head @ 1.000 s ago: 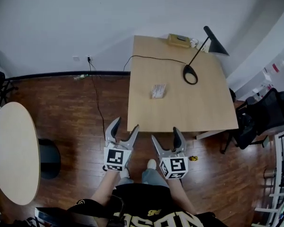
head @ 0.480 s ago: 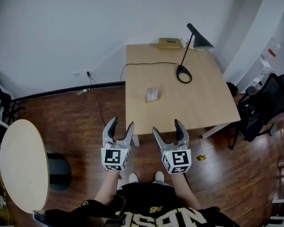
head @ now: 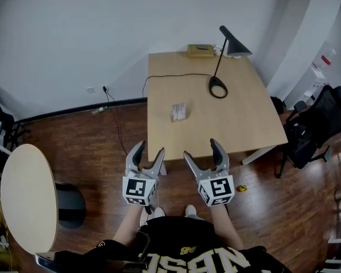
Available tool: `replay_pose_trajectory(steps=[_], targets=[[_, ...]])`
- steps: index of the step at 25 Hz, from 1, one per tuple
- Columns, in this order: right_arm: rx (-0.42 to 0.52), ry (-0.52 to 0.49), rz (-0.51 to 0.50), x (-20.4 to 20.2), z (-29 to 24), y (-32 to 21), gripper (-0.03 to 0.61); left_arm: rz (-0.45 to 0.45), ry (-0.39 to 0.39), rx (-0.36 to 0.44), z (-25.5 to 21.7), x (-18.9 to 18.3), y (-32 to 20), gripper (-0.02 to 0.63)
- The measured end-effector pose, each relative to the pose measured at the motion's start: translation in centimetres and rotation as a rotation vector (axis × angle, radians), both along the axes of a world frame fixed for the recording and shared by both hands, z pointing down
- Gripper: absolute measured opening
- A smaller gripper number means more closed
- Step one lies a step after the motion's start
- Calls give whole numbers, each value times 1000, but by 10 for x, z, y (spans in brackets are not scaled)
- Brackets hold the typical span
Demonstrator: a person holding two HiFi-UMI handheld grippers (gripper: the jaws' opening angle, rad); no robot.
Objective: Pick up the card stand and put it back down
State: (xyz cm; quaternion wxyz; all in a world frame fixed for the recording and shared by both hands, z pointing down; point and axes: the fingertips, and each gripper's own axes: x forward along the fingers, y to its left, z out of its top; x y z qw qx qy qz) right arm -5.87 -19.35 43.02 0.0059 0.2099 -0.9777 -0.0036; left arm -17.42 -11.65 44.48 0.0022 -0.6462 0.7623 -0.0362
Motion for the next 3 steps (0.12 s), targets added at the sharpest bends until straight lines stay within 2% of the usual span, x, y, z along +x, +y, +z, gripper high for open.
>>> replay_pose_trajectory(steps=[3], targets=[[-2,3,-20,-3,1,4,397,7,10,16,-5,2,0,264]])
